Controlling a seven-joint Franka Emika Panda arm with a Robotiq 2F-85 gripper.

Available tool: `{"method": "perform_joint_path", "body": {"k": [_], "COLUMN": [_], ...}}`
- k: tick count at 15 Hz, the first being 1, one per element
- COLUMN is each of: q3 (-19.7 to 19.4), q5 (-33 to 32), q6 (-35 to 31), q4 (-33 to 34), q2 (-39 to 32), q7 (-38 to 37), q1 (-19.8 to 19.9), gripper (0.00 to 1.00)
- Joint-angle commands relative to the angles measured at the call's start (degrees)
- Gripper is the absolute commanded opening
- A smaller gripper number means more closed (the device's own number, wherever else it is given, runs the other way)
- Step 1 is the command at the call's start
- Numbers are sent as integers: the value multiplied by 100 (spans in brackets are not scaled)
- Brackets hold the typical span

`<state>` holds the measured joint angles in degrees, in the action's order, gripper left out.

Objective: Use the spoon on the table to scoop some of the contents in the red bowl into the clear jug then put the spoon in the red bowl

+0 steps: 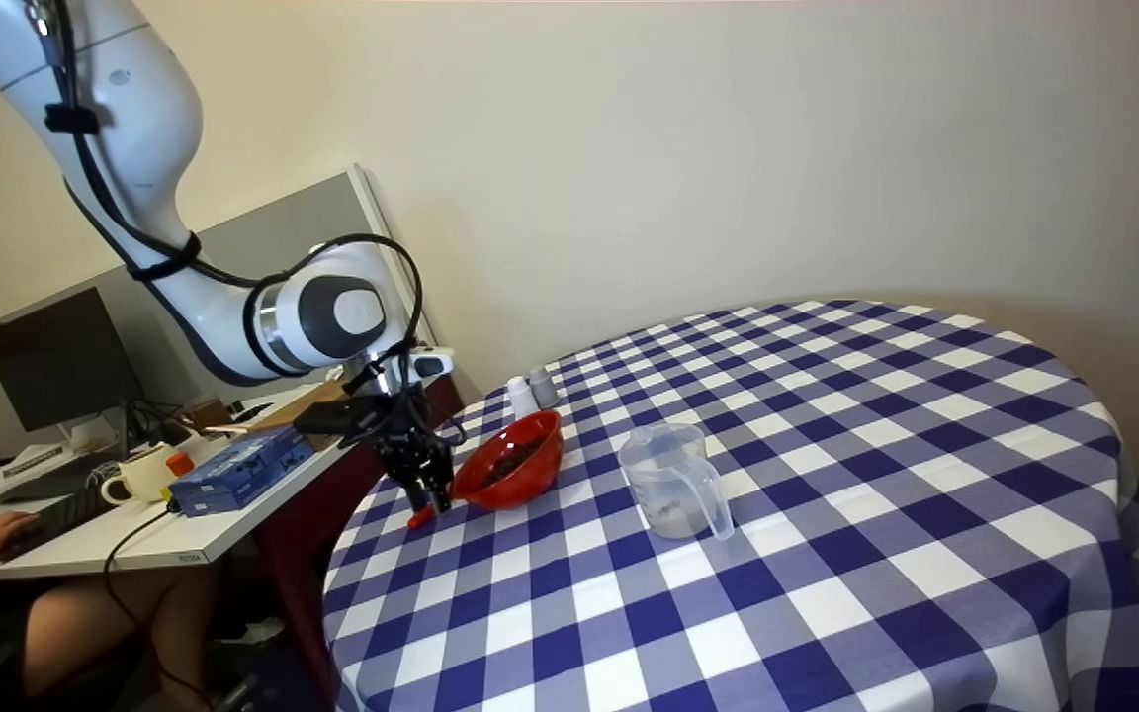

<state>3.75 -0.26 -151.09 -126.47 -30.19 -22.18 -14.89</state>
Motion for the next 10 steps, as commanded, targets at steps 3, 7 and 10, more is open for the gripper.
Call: {"method": "perform_joint_path", "body": {"k": [3, 7, 10], "q3": [86, 101, 135], "q5": [175, 189, 209], "q6": [58, 49, 52], "q4": [45, 36, 15], "q2": [5, 35, 65], "q7": [244, 282, 370], "q1": [82, 118, 157], "gripper": [9, 11, 10]}}
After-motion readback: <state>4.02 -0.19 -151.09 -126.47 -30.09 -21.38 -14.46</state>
